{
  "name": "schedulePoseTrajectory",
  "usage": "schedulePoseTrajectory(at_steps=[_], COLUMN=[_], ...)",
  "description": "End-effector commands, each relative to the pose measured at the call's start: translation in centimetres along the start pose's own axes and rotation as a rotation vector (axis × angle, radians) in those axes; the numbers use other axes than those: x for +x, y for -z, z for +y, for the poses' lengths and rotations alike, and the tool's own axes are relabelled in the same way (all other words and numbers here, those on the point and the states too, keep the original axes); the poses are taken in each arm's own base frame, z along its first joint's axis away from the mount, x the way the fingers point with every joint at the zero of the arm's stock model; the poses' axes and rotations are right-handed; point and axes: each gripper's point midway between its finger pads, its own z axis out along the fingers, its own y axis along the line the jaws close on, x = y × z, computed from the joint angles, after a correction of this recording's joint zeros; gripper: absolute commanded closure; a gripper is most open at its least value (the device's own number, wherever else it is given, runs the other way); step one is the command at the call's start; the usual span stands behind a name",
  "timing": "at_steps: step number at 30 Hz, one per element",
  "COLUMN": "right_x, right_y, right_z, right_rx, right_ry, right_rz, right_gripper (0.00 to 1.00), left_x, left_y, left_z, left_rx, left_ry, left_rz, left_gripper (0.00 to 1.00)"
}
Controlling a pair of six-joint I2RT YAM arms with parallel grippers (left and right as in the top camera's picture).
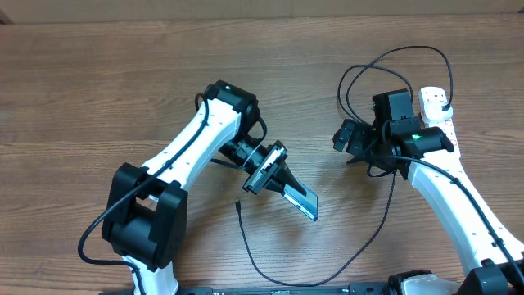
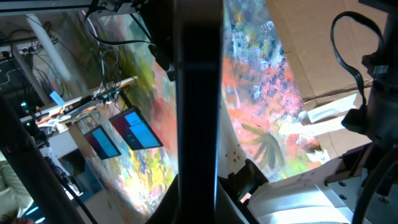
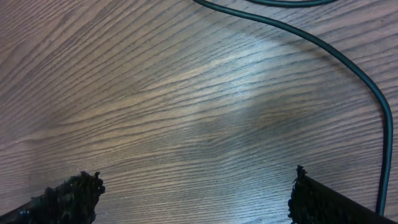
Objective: Plug charger to phone and switch on socket
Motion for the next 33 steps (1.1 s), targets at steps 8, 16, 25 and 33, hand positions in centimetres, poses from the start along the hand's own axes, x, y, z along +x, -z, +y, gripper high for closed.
schedulePoseTrajectory(at_steps=[8,16,25,33], right_x=[-0.2,-0.2,-0.2,-0.2], right_y=[0.0,0.0,0.0,0.0], right_z=[-0.1,-0.1,-0.1,-0.1], right_rx=[0.008,0.008,0.008,0.008], right_ry=[-0.004,-0.004,-0.005,-0.004], right_rz=[-0.007,-0.007,-0.007,-0.007], right_gripper=[0.00,0.00,0.00,0.00], left_x=[1.3,1.5,2.0,1.8], left_y=[0.7,0.7,1.0,1.5], left_z=[-1.3,-1.6,-2.4,-2.5], left_rx=[0.063,0.085,0.131,0.145], left_ry=[-0.025,-0.050,-0.052,-0.049], left_rz=[0.017,0.030,0.055,0.047], left_gripper=[0.96,0.96,0.96,0.96])
